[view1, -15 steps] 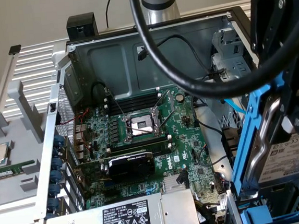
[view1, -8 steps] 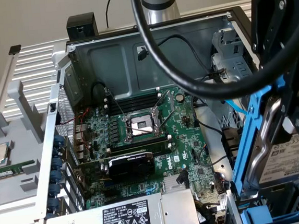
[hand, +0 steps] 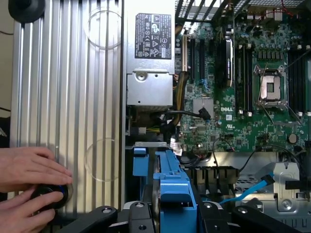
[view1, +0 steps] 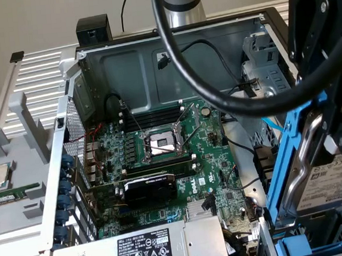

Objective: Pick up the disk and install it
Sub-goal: 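Insert the disk into the insertion slot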

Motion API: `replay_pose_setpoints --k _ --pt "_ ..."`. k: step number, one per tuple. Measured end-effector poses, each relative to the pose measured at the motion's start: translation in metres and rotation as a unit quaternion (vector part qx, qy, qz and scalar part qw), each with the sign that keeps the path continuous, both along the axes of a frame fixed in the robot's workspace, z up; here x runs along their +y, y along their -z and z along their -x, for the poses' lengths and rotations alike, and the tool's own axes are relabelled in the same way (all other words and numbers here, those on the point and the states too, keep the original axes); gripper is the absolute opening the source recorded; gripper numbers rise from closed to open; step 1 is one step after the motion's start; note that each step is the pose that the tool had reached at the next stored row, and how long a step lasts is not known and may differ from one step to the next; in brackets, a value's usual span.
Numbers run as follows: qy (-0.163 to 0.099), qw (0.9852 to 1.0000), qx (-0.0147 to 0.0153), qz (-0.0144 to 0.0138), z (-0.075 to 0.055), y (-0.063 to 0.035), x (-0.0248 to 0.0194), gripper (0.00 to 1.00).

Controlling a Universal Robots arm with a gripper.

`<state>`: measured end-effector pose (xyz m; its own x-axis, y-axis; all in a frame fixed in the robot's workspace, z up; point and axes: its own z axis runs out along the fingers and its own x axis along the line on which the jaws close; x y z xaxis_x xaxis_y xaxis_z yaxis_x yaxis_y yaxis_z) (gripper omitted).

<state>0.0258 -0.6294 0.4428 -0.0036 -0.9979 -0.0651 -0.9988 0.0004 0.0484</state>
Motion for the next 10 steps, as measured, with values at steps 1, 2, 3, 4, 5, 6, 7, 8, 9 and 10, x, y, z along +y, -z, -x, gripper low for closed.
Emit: replay_pose_setpoints --k 1,2,3,4,5,6,7,8,9,10 --pt "0.000 1.0000 -0.0001 0.0000 0.0000 0.0004 0.0000 0.37" --pt "0.000 1.0000 0.0000 0.0001 0.0000 0.0007 0.0000 0.37" --pt "0.000 1.0000 0.0000 0.0001 0.0002 0.0010 0.0000 0.37" --pt "0.000 1.0000 0.0000 0.0001 0.0003 0.0014 0.0000 0.37" --pt "0.000 1.0000 0.0000 0.0001 0.0006 0.0020 0.0000 0.37" --pt "0.000 1.0000 0.0000 0.0001 0.0008 0.0024 0.0000 0.37" --pt "0.000 1.0000 0.0000 0.0001 0.0009 0.0026 0.0000 0.37" --pt "0.000 1.0000 0.0000 0.0002 0.0009 0.0026 0.0000 0.37" --pt "0.000 1.0000 0.0000 0.0001 0.0009 0.0029 0.0000 0.37" --pt "0.000 1.0000 0.0000 0.0000 0.0010 0.0033 0.0000 0.37"
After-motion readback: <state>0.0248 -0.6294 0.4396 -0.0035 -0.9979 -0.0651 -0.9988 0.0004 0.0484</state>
